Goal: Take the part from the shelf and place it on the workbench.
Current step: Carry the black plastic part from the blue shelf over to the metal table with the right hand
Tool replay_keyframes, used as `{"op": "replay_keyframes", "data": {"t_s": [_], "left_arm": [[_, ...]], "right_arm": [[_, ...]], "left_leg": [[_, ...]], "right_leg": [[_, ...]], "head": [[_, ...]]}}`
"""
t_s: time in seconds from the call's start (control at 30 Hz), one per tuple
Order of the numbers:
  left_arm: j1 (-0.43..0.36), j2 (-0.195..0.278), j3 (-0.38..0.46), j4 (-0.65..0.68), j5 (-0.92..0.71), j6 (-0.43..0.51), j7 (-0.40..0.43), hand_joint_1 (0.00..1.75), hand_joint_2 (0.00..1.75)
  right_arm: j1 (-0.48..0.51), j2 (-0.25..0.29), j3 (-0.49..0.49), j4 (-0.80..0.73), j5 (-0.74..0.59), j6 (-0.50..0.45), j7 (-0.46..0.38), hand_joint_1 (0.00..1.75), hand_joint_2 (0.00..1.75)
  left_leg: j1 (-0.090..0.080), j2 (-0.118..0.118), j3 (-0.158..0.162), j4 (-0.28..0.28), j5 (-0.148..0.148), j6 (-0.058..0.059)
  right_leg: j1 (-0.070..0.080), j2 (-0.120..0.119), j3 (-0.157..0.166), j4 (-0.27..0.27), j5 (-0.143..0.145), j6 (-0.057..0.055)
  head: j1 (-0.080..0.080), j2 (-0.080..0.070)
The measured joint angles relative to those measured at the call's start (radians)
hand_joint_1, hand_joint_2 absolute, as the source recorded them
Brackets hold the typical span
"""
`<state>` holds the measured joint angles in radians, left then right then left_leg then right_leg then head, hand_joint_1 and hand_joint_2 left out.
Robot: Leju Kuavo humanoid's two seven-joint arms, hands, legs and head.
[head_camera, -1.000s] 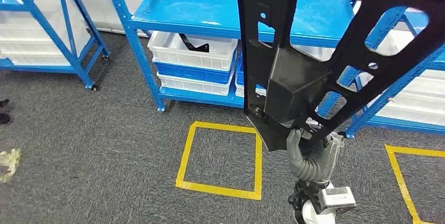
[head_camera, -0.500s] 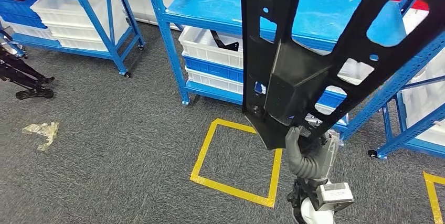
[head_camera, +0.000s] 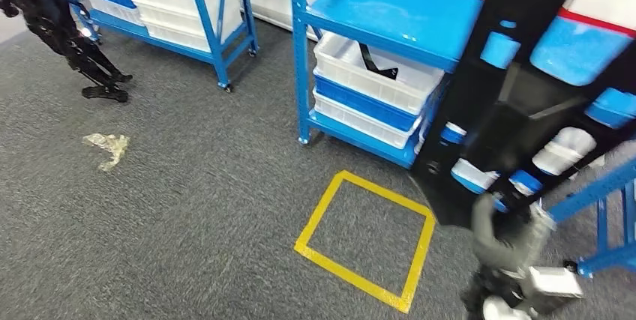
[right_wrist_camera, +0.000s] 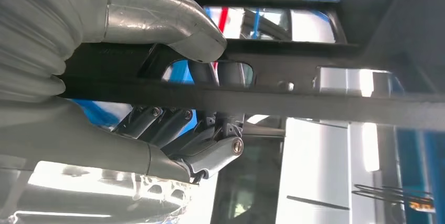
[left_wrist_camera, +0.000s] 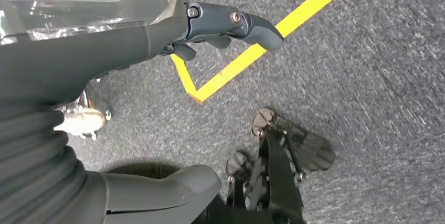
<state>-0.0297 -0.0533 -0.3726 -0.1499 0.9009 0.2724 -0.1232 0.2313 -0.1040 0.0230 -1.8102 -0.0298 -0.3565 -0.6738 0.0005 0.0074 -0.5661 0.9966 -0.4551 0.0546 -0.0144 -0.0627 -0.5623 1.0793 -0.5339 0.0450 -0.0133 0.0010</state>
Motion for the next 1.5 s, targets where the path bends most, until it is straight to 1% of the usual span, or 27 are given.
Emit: {"op": "replay_keyframes", "data": {"t_s": [0.03, 0.07, 0.13, 0.17, 0.2, 0.27, 0.33, 0.4, 0.47, 0.53, 0.6, 0.63, 0.7, 0.77, 0.83, 0.9, 0.93, 1.0, 1.07, 1.13, 1.17, 1.2, 1.23, 1.3, 1.37, 1.43, 1.5], "left_arm": [[0.001, 0.011, -0.011, 0.0, -0.007, -0.021, 0.001, 0.0, 1.75], [0.002, 0.019, -0.019, 0.001, -0.012, -0.031, 0.001, 0.0, 1.75], [0.005, 0.031, -0.033, 0.001, -0.016, -0.039, -0.003, 0.0, 1.75], [0.007, 0.035, -0.039, 0.001, -0.018, -0.041, -0.007, 0.0, 1.75], [0.008, 0.037, -0.044, 0.002, -0.021, -0.043, -0.011, 0.0, 1.75], [0.008, 0.043, -0.055, 0.002, -0.027, -0.049, -0.018, 0.0, 1.75], [0.008, 0.049, -0.065, 0.002, -0.03, -0.052, -0.023, 0.0, 1.75], [0.01, 0.055, -0.074, 0.002, -0.035, -0.053, -0.024, 0.0, 1.75], [0.011, 0.06, -0.082, 0.003, -0.039, -0.053, -0.023, 0.0, 1.75], [0.007, 0.062, -0.088, 0.003, -0.039, -0.051, -0.02, 0.0, 1.75], [0.005, 0.063, -0.092, 0.003, -0.037, -0.048, -0.018, 0.0, 1.75], [0.004, 0.063, -0.093, 0.003, -0.034, -0.045, -0.018, 0.0, 1.75], [0.005, 0.066, -0.093, 0.003, -0.023, -0.039, -0.021, 0.0, 1.75], [0.004, 0.07, -0.092, 0.003, -0.011, -0.035, -0.031, 0.0, 1.75], [0.0, 0.076, -0.091, 0.002, 0.001, -0.036, -0.044, 0.0, 1.75], [-0.001, 0.083, -0.089, 0.002, 0.014, -0.046, -0.052, 0.0, 1.75], [0.0, 0.087, -0.086, 0.002, 0.02, -0.055, -0.054, 0.0, 1.75], [0.001, 0.097, -0.079, 0.002, 0.035, -0.076, -0.055, 0.0, 1.75], [-0.001, 0.105, -0.07, 0.002, 0.046, -0.104, -0.056, 0.0, 1.75], [-0.002, 0.112, -0.064, 0.002, 0.051, -0.129, -0.056, 0.0, 1.75], [-0.001, 0.113, -0.062, 0.002, 0.053, -0.136, -0.056, 0.0, 1.75], [-0.001, 0.114, -0.061, 0.002, 0.054, -0.14, -0.056, 0.0, 1.75], [-0.001, 0.115, -0.06, 0.002, 0.055, -0.141, -0.056, 0.0, 1.75], [-0.001, 0.117, -0.058, 0.002, 0.056, -0.144, -0.056, 0.0, 1.75], [0.0, 0.12, -0.056, 0.002, 0.061, -0.15, -0.058, 0.0, 1.75], [0.007, 0.12, -0.048, 0.002, 0.077, -0.151, -0.072, 0.0, 1.75], [0.008, 0.121, -0.034, 0.002, 0.102, -0.138, -0.092, 0.0, 1.75]], "right_arm": [[0.043, -0.006, -0.045, -0.024, -0.017, 0.014, 0.0, 1.75, 1.75], [0.078, -0.011, -0.086, -0.044, -0.03, 0.032, 0.0, 1.75, 1.75], [0.123, -0.014, -0.156, -0.068, -0.039, 0.066, 0.0, 1.75, 1.75], [0.135, -0.013, -0.181, -0.076, -0.038, 0.08, 0.0, 1.75, 1.75], [0.145, -0.012, -0.202, -0.083, -0.035, 0.091, 0.0, 1.75, 1.75], [0.157, -0.005, -0.232, -0.095, -0.027, 0.108, 0.0, 1.75, 1.75], [0.165, 0.003, -0.25, -0.105, -0.019, 0.114, 0.0, 1.75, 1.75], [0.172, 0.01, -0.256, -0.118, -0.013, 0.113, 0.0, 1.75, 1.75], [0.174, 0.017, -0.256, -0.13, -0.012, 0.108, 0.0, 1.75, 1.75], [0.177, 0.022, -0.257, -0.137, -0.012, 0.104, 0.0, 1.75, 1.75], [0.178, 0.025, -0.256, -0.138, -0.016, 0.1, 0.0, 1.75, 1.75], [0.177, 0.026, -0.255, -0.138, -0.018, 0.098, 0.0, 1.75, 1.75], [0.172, 0.026, -0.252, -0.138, -0.021, 0.094, 0.0, 1.75, 1.75], [0.161, 0.025, -0.243, -0.137, -0.023, 0.089, 0.0, 1.75, 1.75], [0.148, 0.022, -0.229, -0.136, -0.024, 0.081, 0.0, 1.75, 1.75], [0.132, 0.016, -0.208, -0.134, -0.024, 0.064, 0.0, 1.75, 1.75], [0.123, 0.011, -0.193, -0.133, -0.024, 0.052, 0.0, 1.75, 1.75], [0.107, -0.003, -0.161, -0.131, -0.026, 0.029, 0.0, 1.75, 1.75], [0.091, -0.016, -0.128, -0.125, -0.028, 0.017, 0.0, 1.75, 1.75], [0.074, -0.025, -0.09, -0.115, -0.027, 0.012, 0.0, 1.75, 1.75], [0.066, -0.028, -0.074, -0.11, -0.027, 0.012, 0.0, 1.75, 1.75], [0.06, -0.03, -0.061, -0.107, -0.027, 0.012, 0.0, 1.75, 1.75], [0.054, -0.032, -0.052, -0.104, -0.027, 0.011, 0.0, 1.75, 1.75], [0.044, -0.036, -0.037, -0.099, -0.026, 0.011, 0.0, 1.75, 1.75], [0.03, -0.038, -0.019, -0.094, -0.017, 0.012, 0.0, 1.75, 1.75], [0.003, -0.033, 0.012, -0.086, 0.005, 0.007, 0.0, 1.75, 1.75], [-0.034, -0.017, 0.061, -0.075, 0.041, -0.009, 0.0, 1.75, 1.75]], "left_leg": [[0.0, -0.016, -0.002, 0.0, 0.001, 0.003], [0.0, -0.031, -0.004, 0.001, 0.002, 0.005], [-0.001, -0.059, -0.005, 0.002, 0.003, 0.006], [0.0, -0.071, -0.005, 0.002, 0.003, 0.006], [0.001, -0.084, -0.004, 0.004, 0.002, 0.005], [0.0, -0.109, -0.007, 0.012, -0.002, -0.003], [-0.003, -0.129, -0.013, 0.019, -0.004, -0.015], [-0.001, -0.146, -0.019, 0.017, -0.001, -0.026], [0.0, -0.114, -0.032, 0.043, -0.018, -0.036], [0.0, -0.048, -0.081, 0.147, -0.079, -0.045], [0.005, -0.019, -0.142, 0.27, -0.133, -0.052], [0.007, -0.014, -0.154, 0.297, -0.137, -0.054], [0.009, -0.002, -0.122, 0.241, -0.096, -0.052], [0.007, 0.043, -0.044, 0.102, -0.043, -0.045], [-0.001, 0.073, -0.008, 0.028, -0.025, -0.036], [-0.01, 0.054, -0.014, 0.019, -0.021, -0.024], [-0.009, 0.041, -0.01, 0.011, -0.015, -0.018], [-0.003, 0.017, 0.0, -0.005, 0.001, -0.005], [0.001, -0.008, 0.001, -0.01, 0.009, 0.003], [0.0, -0.04, -0.002, -0.01, 0.01, 0.004], [0.0, -0.057, -0.002, -0.009, 0.011, 0.004], [0.001, -0.075, -0.001, -0.008, 0.011, 0.003], [0.002, -0.093, 0.001, -0.006, 0.01, 0.0], [0.0, -0.127, -0.004, 0.004, 0.007, -0.01], [0.0, -0.153, -0.017, 0.01, 0.008, -0.025], [0.005, -0.165, -0.027, 0.01, 0.012, -0.038], [0.004, -0.115, -0.047, 0.047, -0.01, -0.047]], "right_leg": [[-0.001, 0.033, -0.03, 0.066, -0.031, -0.004], [-0.001, 0.051, -0.065, 0.138, -0.06, -0.008], [-0.001, 0.062, -0.108, 0.216, -0.08, -0.002], [-0.002, 0.063, -0.1, 0.194, -0.064, 0.007], [-0.005, 0.069, -0.073, 0.135, -0.037, 0.018], [-0.015, 0.111, -0.008, -0.005, 0.016, 0.032], [-0.018, 0.135, 0.022, -0.065, 0.034, 0.025], [-0.016, 0.113, 0.026, -0.065, 0.038, 0.01], [-0.019, 0.089, 0.027, -0.067, 0.041, -0.003], [-0.017, 0.06, 0.027, -0.068, 0.04, -0.017], [-0.012, 0.031, 0.026, -0.068, 0.039, -0.023], [-0.011, 0.017, 0.026, -0.068, 0.038, -0.024], [-0.01, -0.01, 0.025, -0.068, 0.036, -0.025], [-0.006, -0.033, 0.032, -0.068, 0.032, -0.022], [-0.002, -0.054, 0.04, -0.069, 0.029, -0.014], [-0.002, -0.077, 0.047, -0.075, 0.029, -0.001], [-0.004, -0.073, 0.048, -0.074, 0.027, 0.004], [-0.004, -0.02, 0.032, -0.034, 0.002, 0.008], [-0.006, 0.042, -0.027, 0.09, -0.054, 0.001], [-0.006, 0.058, -0.085, 0.205, -0.09, 0.003], [-0.007, 0.06, -0.091, 0.213, -0.084, 0.01], [-0.009, 0.063, -0.077, 0.177, -0.062, 0.02], [-0.013, 0.075, -0.046, 0.107, -0.029, 0.031], [-0.022, 0.124, 0.011, -0.026, 0.021, 0.04], [-0.022, 0.146, 0.03, -0.07, 0.032, 0.027], [-0.021, 0.123, 0.031, -0.07, 0.036, 0.01], [-0.024, 0.099, 0.033, -0.074, 0.04, -0.007]], "head": [[0.001, 0.0], [0.001, 0.0], [0.002, 0.0], [0.002, 0.0], [0.002, 0.0], [0.002, 0.0], [0.001, 0.0], [0.001, 0.0], [-0.001, 0.0], [-0.002, 0.0], [-0.003, 0.0], [-0.003, 0.0], [-0.003, 0.0], [-0.003, 0.0], [-0.001, 0.0], [-0.001, 0.0], [-0.001, 0.0], [0.0, 0.0], [0.001, 0.0], [0.001, 0.0], [0.001, 0.0], [0.001, 0.0], [0.001, 0.0], [0.001, 0.0], [0.0, 0.0], [-0.001, 0.0], [-0.002, 0.0]]}}
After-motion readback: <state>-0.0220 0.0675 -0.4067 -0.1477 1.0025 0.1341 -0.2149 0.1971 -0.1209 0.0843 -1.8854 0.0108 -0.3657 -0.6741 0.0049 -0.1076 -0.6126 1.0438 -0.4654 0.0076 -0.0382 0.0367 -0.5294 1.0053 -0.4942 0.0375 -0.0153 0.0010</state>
